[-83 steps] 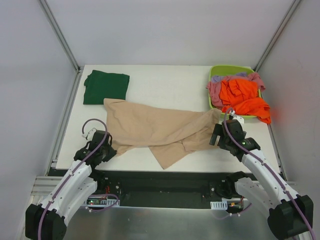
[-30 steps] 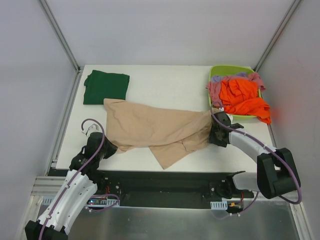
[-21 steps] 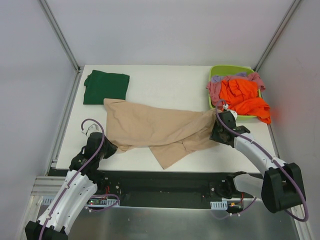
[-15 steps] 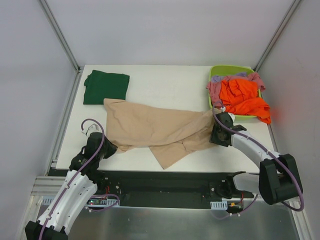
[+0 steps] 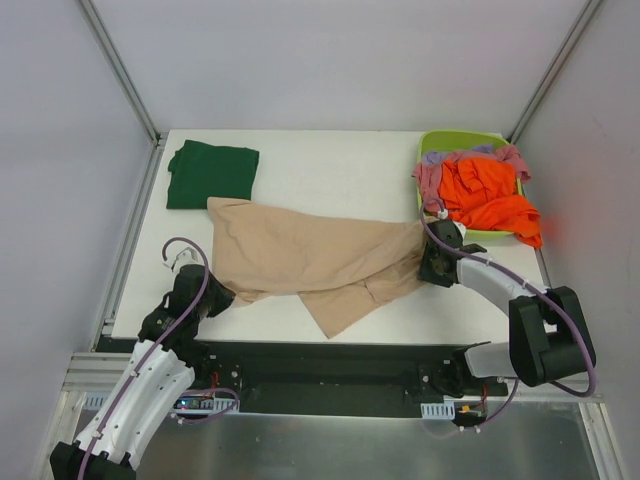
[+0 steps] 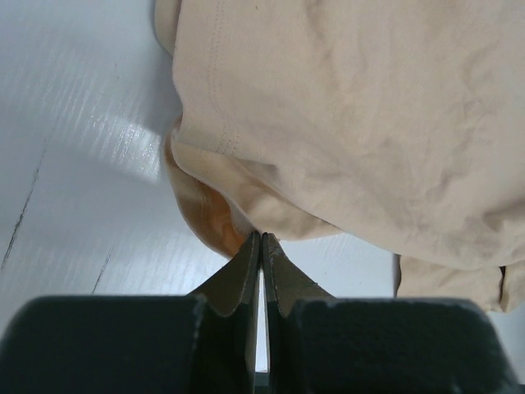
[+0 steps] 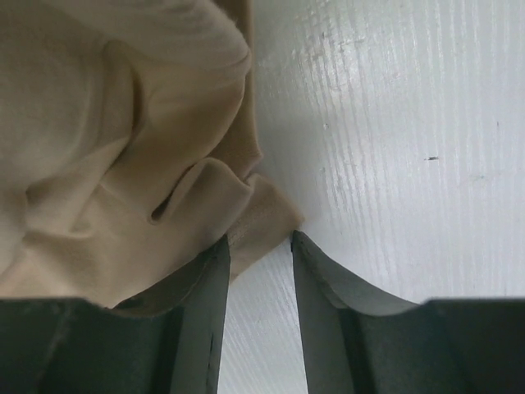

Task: Fold and stack the t-shirts
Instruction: Flatten out the tshirt

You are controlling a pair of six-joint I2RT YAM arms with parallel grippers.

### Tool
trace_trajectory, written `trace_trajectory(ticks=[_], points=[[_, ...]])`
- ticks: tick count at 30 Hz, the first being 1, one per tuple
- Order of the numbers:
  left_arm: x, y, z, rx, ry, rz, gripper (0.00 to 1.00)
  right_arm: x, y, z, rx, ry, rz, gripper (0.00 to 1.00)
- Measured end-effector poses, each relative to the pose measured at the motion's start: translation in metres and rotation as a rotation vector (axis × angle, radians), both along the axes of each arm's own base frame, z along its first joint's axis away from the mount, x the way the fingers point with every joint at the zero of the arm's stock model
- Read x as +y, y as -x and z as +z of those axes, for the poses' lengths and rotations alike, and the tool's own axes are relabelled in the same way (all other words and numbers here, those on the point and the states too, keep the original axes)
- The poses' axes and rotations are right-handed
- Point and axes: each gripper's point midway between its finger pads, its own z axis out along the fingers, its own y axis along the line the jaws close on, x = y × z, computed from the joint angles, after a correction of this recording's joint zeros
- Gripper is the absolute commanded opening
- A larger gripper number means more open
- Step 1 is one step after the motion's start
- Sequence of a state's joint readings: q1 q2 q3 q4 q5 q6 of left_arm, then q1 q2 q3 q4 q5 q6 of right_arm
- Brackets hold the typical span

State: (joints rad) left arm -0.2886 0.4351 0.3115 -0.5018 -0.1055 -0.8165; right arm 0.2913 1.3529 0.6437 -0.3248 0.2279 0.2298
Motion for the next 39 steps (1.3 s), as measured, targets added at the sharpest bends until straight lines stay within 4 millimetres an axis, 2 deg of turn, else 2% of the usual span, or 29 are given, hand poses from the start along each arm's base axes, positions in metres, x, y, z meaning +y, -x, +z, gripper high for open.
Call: trace_trajectory(ticks=[6,13,15,17,19,21,24,26,29,30,31,32,35,37,39], points=[[0.0,0.0,0.0,-0.001,0.001,0.0,0.0,0.003,-0.005,0.0,-0.016,-0.017,-0.006,0.01],[-0.001,-0.002,0.008,-0.044,0.014,-0.001,0.0,0.005,-0.009,0.002,-0.042,-0.022,0.013,0.0],[-0.001,-0.003,0.011,-0.057,0.018,-0.001,0.0,0.004,-0.003,0.005,-0.058,-0.028,0.021,0.0],[-0.002,-0.003,0.014,-0.07,0.024,-0.003,0.0,0.003,0.005,0.016,-0.097,-0.044,0.034,0.0],[-0.003,-0.005,0.025,-0.096,0.034,-0.006,0.0,0.004,0.005,0.044,-0.196,-0.074,0.047,0.0],[-0.004,-0.009,0.045,-0.148,0.049,-0.005,0.0,0.006,0.001,0.081,-0.325,-0.108,0.06,0.0],[-0.004,-0.015,0.083,-0.249,0.07,0.004,0.0,0.005,-0.001,0.155,-0.53,-0.142,0.078,0.0],[-0.002,-0.017,0.116,-0.333,0.084,0.009,0.0,0.0,0.001,0.21,-0.665,-0.15,0.081,0.0],[0.003,-0.015,0.166,-0.462,0.099,0.025,0.0,-0.01,0.012,0.282,-0.821,-0.143,0.077,0.0],[0.007,-0.012,0.187,-0.516,0.108,0.036,0.0,-0.014,0.018,0.306,-0.868,-0.136,0.074,0.0],[0.012,-0.005,0.216,-0.593,0.121,0.053,0.0,-0.018,0.023,0.328,-0.912,-0.129,0.07,0.0],[0.014,-0.004,0.224,-0.617,0.125,0.059,0.0,-0.022,0.028,0.347,-0.949,-0.126,0.067,0.0],[0.027,0.018,0.286,-0.768,0.127,0.079,0.0,-0.032,0.046,0.412,-1.062,-0.107,0.063,0.0],[0.039,0.042,0.338,-0.897,0.14,0.105,0.0,-0.037,0.059,0.454,-1.137,-0.105,0.069,0.0],[0.05,0.064,0.377,-1.0,0.15,0.128,0.0,-0.039,0.071,0.485,-1.196,-0.113,0.08,0.01]])
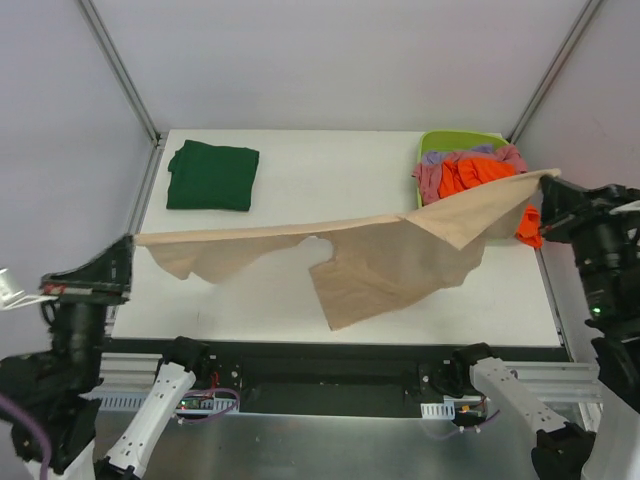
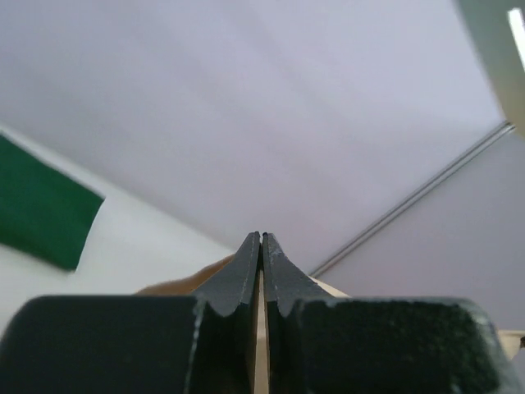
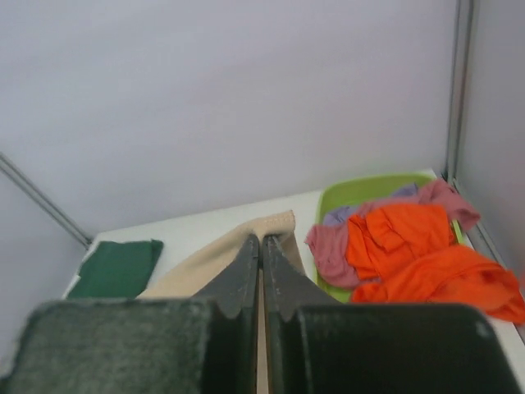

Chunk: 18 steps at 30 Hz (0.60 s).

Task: Fold and stack the t-shirts
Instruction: Flatten out the tshirt

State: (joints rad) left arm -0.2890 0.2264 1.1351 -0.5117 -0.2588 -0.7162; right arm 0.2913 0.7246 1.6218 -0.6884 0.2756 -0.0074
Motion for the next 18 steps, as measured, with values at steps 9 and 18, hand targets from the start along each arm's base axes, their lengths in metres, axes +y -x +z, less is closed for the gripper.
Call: trace_trajectory(ticks=[9,18], points=[[0.023,0.091,0.169,-0.38,-0.038,0.019,0.0,0.005,0.085,0.15,-0.347,-0.047,0.161,0.0],[0.022,0.05,0.208,-0.356,-0.153,0.101,0.0,0.005,0.098,0.172,-0.437,-0.034,0.177,0.01]])
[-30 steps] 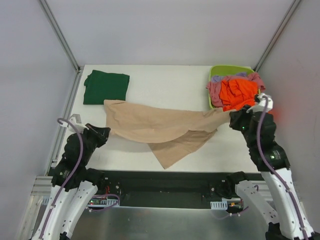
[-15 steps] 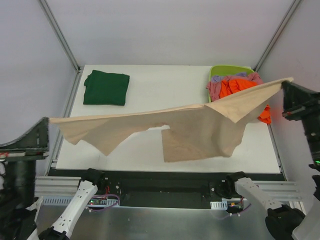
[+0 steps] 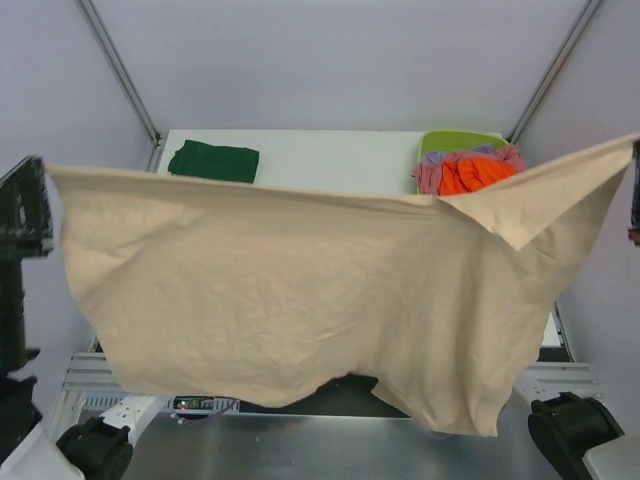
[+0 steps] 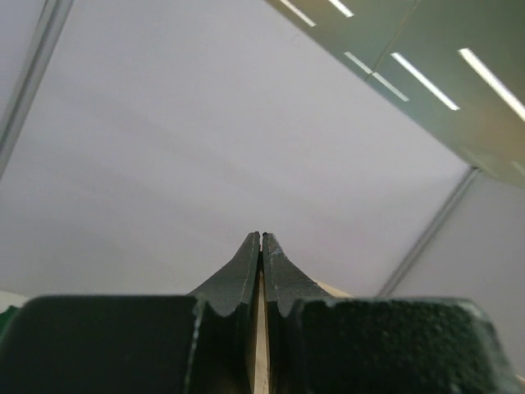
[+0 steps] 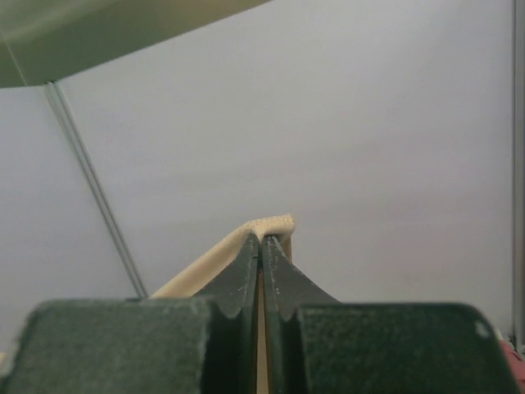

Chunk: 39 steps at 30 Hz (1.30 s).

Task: Fold and stack the t-shirts
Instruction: Flatten out the tshirt

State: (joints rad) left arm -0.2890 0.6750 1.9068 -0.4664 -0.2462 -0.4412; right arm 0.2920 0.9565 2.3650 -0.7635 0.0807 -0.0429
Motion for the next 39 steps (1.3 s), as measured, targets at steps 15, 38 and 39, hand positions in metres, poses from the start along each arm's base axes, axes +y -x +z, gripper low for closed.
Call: trace_trajectory(ticks=[15,38,39], points=[[-0.035,-0.338,-0.312,0.87,-0.475,0.301,0.0,0.079,-0.352,-0.29,0.775,0.341,-0.134,0.0],[-0.002,-0.393,-0.547,1.357,-0.475,0.289,0.0,0.098,-0.416,-0.507,1.179,0.443,-0.119,0.0],[0.0,-0.387,-0.544,1.355,-0.464,0.293,0.0,0.097,-0.411,-0.504,1.183,0.435,-0.118,0.0]])
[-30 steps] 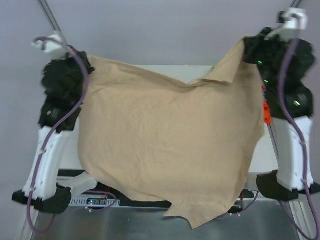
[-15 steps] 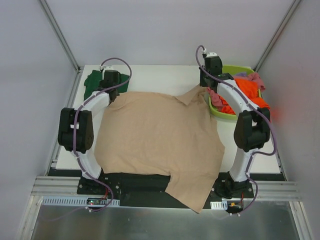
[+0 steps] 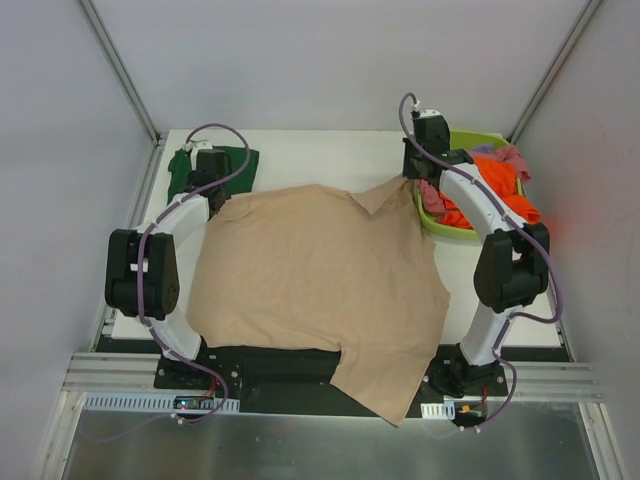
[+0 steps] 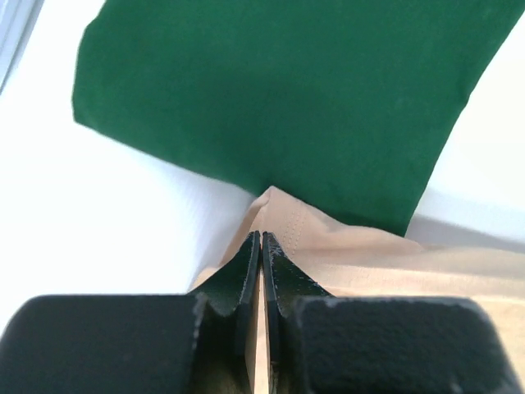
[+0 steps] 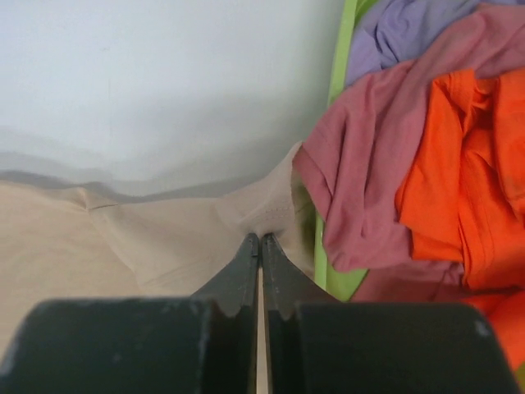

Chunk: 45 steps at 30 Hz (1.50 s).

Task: Fold and stack the t-shirts
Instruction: Flatten out the tshirt

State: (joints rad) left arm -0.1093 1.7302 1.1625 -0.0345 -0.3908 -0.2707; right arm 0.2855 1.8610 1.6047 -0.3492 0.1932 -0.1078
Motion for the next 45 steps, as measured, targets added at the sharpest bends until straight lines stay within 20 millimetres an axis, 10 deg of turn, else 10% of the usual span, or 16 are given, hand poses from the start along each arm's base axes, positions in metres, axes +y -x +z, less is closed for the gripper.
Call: trace_trajectory(ticks=[8,14,22,24,28,36,45], points=[[0.02,0.011,0.02,-0.054,0.019,0.064,0.0,0.002,0.015,0.029,-0.015,-0.064,-0.017,0.01],[0.046,-0.001,0.013,-0.018,-0.01,0.133,0.0,0.022,-0.029,0.018,-0.017,-0.071,-0.022,0.02],[0.06,-0.038,0.018,0.018,-0.101,0.154,0.99,0.071,-0.082,-0.024,0.012,-0.062,0.016,0.99],[0.06,-0.035,0.02,0.027,-0.098,0.159,0.99,0.078,-0.08,-0.027,0.03,-0.051,0.038,0.96],[0.053,-0.02,0.024,0.024,-0.037,0.162,0.99,0.077,-0.056,-0.027,0.076,-0.022,0.065,0.96],[0.008,0.059,0.04,-0.03,0.246,0.104,0.99,0.012,0.087,-0.018,0.202,0.038,0.015,0.96],[-0.021,0.114,-0.039,0.196,0.396,0.084,0.99,-0.004,0.141,-0.095,0.383,0.061,0.016,0.96]])
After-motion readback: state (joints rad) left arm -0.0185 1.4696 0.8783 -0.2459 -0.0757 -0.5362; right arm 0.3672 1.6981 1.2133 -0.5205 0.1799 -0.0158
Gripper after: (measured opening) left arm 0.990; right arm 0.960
